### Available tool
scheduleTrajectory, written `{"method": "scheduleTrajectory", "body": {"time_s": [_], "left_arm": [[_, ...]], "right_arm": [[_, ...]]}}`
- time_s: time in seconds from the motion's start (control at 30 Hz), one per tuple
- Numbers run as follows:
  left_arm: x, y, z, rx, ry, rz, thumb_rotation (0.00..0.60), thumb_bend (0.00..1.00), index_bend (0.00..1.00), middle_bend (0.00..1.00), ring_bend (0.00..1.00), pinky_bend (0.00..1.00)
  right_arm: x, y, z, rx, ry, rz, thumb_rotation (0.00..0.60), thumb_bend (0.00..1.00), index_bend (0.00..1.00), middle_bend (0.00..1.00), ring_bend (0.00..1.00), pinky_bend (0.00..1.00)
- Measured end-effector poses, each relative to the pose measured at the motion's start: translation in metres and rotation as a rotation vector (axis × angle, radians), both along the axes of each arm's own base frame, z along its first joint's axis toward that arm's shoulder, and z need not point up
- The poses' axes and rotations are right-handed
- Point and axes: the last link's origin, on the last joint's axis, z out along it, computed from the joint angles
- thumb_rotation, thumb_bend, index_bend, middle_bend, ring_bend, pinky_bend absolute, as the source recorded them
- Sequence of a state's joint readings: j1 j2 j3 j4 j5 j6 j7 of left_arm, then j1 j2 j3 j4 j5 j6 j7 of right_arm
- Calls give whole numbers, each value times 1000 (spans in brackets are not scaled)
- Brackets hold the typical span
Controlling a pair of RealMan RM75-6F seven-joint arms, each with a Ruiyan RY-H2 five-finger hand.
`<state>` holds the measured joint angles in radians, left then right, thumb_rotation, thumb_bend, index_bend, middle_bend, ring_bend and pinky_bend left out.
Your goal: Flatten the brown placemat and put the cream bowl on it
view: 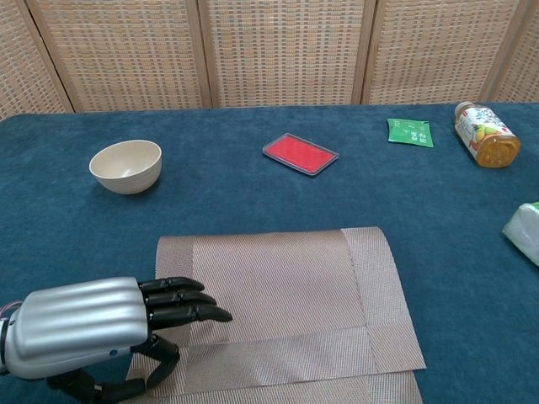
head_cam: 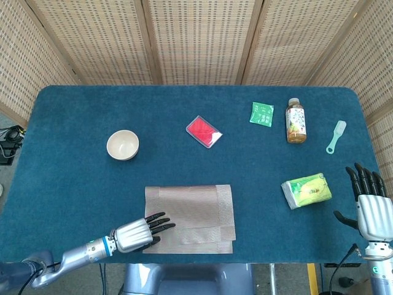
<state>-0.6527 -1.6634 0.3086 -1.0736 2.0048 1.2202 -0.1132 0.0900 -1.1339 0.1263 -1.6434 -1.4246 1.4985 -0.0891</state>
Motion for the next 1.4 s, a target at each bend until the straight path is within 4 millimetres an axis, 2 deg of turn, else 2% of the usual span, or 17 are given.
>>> {"method": "scheduleTrajectory", "body": {"time_s": [0.2,0.4,0.6,0.83,1.0,1.2,1.23,1.3,1.33,1.37,1.4], "left_arm": [[20,16,5,20,-102,63,600,525,784,0,0,0],[50,45,17,60,-221,147,600,525,793,0,0,0],[82,91,33,152,-310,235,600,525,796,0,0,0],[109,160,50,269,-349,417,600,525,798,0,0,0],[109,199,53,347,-312,510,600,526,798,0,0,0],[94,239,52,444,-271,635,600,541,763,0,0,0],[90,245,52,463,-264,661,600,538,747,0,0,0],[84,253,52,489,-256,694,600,491,651,0,0,0],[81,258,52,503,-253,712,600,379,494,0,0,0],[80,260,52,511,-254,725,600,222,284,0,0,0],[79,262,51,514,-258,737,600,125,162,0,0,0]], "right_arm": [[0,0,-1,2,1,2,600,0,0,0,0,0],[1,1,-2,4,6,5,600,0,0,0,0,0],[1,1,-2,2,10,3,600,0,0,0,0,0],[0,0,-2,0,14,-8,600,0,0,0,0,0],[-1,-1,-2,5,10,-19,600,0,0,0,0,0],[-3,-3,0,0,14,-33,600,0,0,0,0,0],[-3,-3,0,0,15,-33,600,0,0,0,0,0],[-3,-4,-1,2,17,-33,600,0,0,0,0,0],[-4,-4,-1,4,16,-34,600,0,0,0,0,0],[-4,-4,-2,4,16,-34,600,0,0,0,0,0],[-4,-4,-2,4,17,-34,600,0,0,0,0,0]]}}
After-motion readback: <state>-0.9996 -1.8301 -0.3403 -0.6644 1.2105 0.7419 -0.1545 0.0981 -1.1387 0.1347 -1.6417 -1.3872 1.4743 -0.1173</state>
